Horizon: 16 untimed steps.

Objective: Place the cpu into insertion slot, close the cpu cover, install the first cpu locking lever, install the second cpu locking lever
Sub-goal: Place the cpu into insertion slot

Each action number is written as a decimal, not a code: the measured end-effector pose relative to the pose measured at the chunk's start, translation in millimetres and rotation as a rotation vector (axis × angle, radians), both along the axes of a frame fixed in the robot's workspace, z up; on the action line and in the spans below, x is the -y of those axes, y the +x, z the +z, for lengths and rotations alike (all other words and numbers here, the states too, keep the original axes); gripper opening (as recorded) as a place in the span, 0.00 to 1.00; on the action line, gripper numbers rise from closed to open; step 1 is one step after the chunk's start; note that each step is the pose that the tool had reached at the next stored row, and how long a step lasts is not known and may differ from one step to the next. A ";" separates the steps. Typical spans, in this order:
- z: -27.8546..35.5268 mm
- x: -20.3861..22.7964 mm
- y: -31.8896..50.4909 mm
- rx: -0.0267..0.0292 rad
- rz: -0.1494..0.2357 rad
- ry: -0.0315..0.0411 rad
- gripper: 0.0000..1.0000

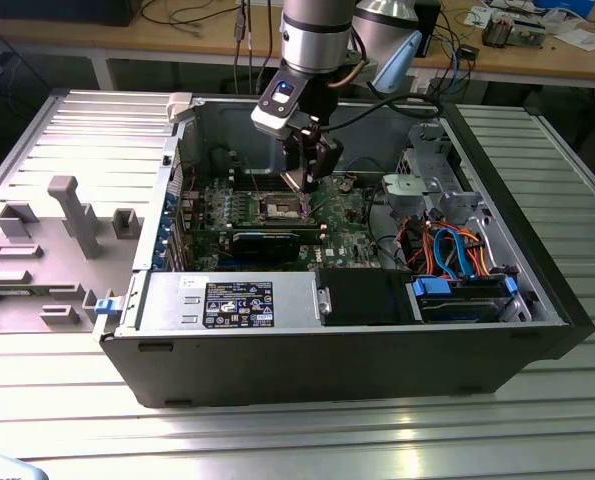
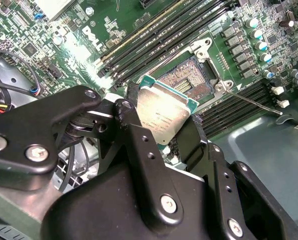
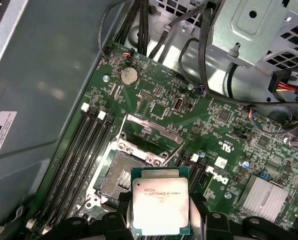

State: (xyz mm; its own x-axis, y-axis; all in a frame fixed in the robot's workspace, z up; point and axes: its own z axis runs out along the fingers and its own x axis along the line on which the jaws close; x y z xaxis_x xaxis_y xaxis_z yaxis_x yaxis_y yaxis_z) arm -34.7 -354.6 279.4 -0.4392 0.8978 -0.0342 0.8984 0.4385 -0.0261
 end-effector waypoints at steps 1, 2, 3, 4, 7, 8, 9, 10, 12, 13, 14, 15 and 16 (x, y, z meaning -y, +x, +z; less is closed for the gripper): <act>0.0 0.0 0.0 0.0000 -0.001 -0.0002 0.55; -0.1 0.0 0.0 0.0000 -0.002 -0.0004 0.55; -0.1 0.0 0.0 0.0000 -0.003 -0.0006 0.55; -0.1 0.0 0.0 0.0000 -0.004 -0.0007 0.55; -0.2 0.0 0.0 0.0000 -0.007 -0.0013 0.55; -0.3 0.0 0.0 0.0000 -0.008 -0.0015 0.55; -0.3 0.0 0.0 0.0000 -0.010 -0.0018 0.55; -0.4 0.0 0.0 0.0000 -0.012 -0.0023 0.55; -0.4 0.0 0.0 0.0000 -0.014 -0.0027 0.55; -0.5 0.0 0.0 0.0000 -0.015 -0.0029 0.55; -0.5 0.0 0.0 0.0000 -0.016 -0.0031 0.55; -0.5 0.0 0.0 0.0000 -0.017 -0.0033 0.55; -0.6 0.0 0.0 0.0000 -0.018 -0.0035 0.55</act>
State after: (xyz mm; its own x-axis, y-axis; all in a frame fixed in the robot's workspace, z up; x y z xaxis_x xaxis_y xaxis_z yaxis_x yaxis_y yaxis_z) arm -34.7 -354.6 278.8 -0.4229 0.9054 -0.0374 0.9061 0.4221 -0.0276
